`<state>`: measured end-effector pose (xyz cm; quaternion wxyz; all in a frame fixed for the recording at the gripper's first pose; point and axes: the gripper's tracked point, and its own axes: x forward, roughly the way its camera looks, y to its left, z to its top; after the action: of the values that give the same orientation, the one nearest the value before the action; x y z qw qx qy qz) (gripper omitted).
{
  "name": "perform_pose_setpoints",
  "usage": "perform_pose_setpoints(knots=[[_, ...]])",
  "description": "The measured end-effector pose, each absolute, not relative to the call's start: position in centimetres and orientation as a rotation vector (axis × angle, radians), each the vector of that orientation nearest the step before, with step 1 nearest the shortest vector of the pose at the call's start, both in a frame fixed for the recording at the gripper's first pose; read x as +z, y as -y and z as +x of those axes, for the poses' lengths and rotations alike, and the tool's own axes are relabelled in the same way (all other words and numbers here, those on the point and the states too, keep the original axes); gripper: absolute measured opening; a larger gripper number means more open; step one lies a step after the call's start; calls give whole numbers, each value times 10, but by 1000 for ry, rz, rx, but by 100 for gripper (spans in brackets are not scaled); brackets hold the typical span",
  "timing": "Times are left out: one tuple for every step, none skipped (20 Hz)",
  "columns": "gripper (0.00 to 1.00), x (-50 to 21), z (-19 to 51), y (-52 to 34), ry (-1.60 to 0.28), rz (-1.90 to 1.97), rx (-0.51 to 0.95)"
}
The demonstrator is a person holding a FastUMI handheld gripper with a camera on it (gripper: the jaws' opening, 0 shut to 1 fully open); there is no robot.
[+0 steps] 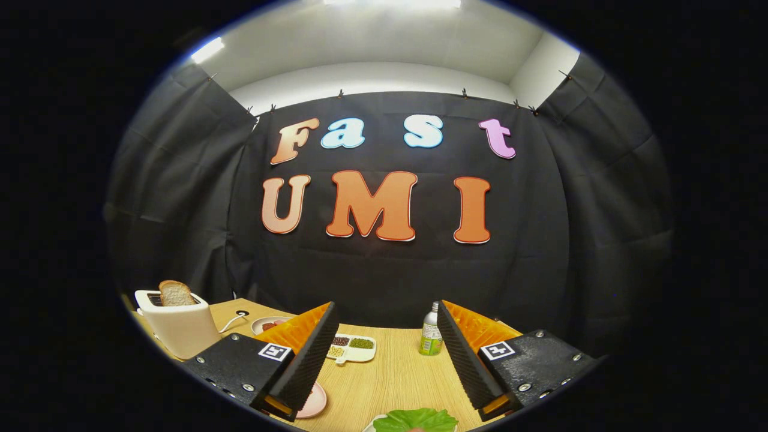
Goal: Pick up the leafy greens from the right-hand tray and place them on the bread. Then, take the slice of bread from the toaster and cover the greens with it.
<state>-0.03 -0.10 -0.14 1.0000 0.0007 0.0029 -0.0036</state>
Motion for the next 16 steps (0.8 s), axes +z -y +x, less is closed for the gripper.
perform_pose_setpoints(knots=[[98,-2,0,0,-7,3,-6],[99,-2,0,1,-8,4,-8],[99,-1,0,1,-8,4,-8],[99,-2,0,1,-8,3,-8],[99,-2,0,2,-8,2,-9],[99,-2,0,1,-9,1,-7],[99,-3,0,1,-11,0,-8],[99,-4,0,2,-16,-2,-8],[99,-7,0,4,-32,-5,-17],[99,-13,-1,8,-54,-8,-32],[99,-22,0,12,-79,-10,-40],[99,-31,1,16,-102,-5,-48],[99,-36,1,17,-122,1,-48],[99,-40,0,17,-140,7,-47],[99,-45,0,17,-158,9,-42],[99,-50,-2,17,-176,10,-25]])
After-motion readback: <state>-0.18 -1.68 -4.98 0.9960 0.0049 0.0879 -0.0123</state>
